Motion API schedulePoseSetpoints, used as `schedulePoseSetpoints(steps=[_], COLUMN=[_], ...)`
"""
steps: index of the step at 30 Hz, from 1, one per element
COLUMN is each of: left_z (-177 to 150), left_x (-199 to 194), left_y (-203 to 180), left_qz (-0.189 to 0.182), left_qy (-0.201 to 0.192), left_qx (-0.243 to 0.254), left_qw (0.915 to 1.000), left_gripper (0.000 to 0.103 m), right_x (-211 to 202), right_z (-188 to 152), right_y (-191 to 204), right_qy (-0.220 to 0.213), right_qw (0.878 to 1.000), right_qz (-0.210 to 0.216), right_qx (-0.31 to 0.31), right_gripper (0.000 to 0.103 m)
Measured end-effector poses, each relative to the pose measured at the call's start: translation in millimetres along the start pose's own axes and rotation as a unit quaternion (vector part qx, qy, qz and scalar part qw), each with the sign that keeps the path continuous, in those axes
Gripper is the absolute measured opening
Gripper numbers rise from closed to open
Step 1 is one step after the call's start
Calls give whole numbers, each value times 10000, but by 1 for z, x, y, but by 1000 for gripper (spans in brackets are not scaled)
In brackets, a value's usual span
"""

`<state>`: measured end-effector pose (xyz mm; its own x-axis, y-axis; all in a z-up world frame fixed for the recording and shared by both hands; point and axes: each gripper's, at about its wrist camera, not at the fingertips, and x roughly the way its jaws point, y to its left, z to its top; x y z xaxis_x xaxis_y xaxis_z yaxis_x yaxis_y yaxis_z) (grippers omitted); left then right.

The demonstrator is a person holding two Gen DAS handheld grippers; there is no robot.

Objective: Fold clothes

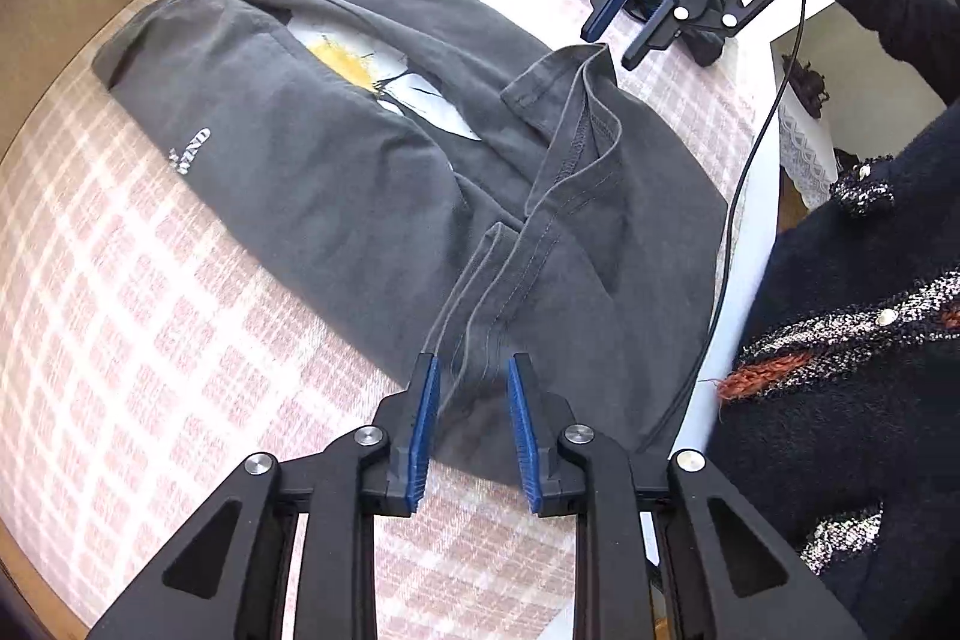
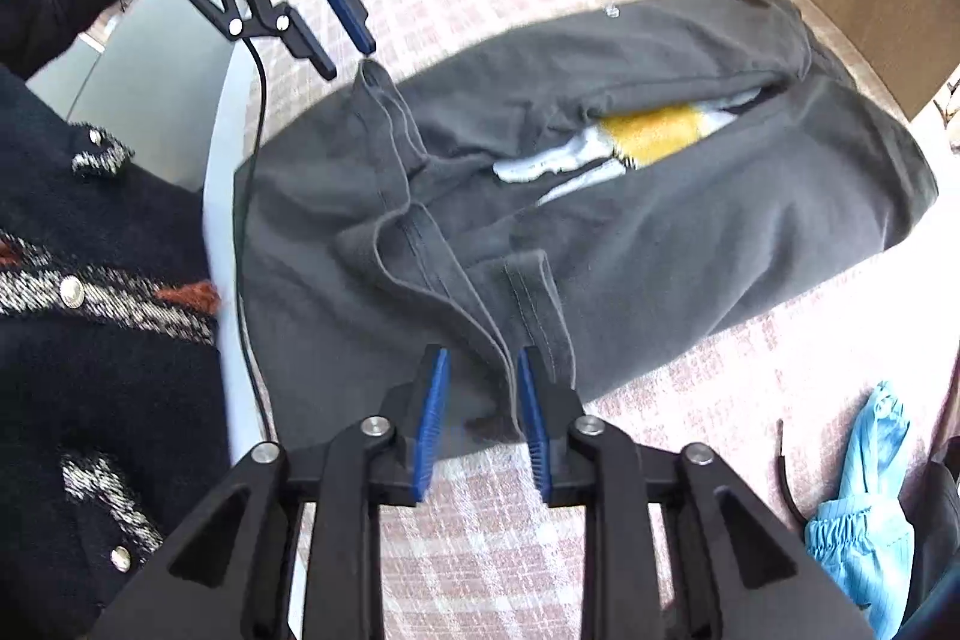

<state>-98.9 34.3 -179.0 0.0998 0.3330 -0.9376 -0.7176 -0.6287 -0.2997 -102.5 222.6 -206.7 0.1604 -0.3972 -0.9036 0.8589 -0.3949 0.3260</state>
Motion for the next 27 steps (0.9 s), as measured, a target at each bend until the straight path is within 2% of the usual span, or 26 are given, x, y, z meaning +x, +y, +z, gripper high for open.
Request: schedulePoseSetpoints(steps=[1, 2, 6, 10, 14, 18, 20, 21, 27], left_z=[-6, -13, -35, -42, -36, -26, -25, -27, -38], left_x=[-2, -4, 4, 6, 7, 26, 34, 31, -7], left_y=[0, 0, 2, 9, 22, 28, 28, 25, 11], left_qz=[0, 0, 20, 27, -105, -114, -53, -15, 210], left_qy=[-30, -59, -43, -121, -322, -103, 30, 27, -177], left_qx=[-85, -170, -530, -794, -972, -865, -821, -779, -592], left_qw=[10000, 9998, 9986, 9968, 9947, 9961, 9966, 9970, 9979], left_gripper=[23, 23, 23, 26, 35, 36, 32, 29, 29], right_x=[1, 8, 55, 98, 102, 104, 102, 97, 72], right_z=[7, 16, 31, 42, 48, 49, 46, 44, 37], right_y=[3, 8, 27, 23, 16, 17, 27, 34, 72], right_qy=[-30, 8, 562, 1028, 996, 975, 925, 861, 541], right_qw=[9999, 9997, 9960, 9916, 9921, 9926, 9919, 9917, 9856], right_qz=[157, 236, 236, 351, 562, 567, 634, 689, 1143], right_qx=[17, -100, -660, -704, -517, -450, -592, -667, -1118], right_gripper=[45, 45, 45, 45, 45, 45, 25, 7, 6])
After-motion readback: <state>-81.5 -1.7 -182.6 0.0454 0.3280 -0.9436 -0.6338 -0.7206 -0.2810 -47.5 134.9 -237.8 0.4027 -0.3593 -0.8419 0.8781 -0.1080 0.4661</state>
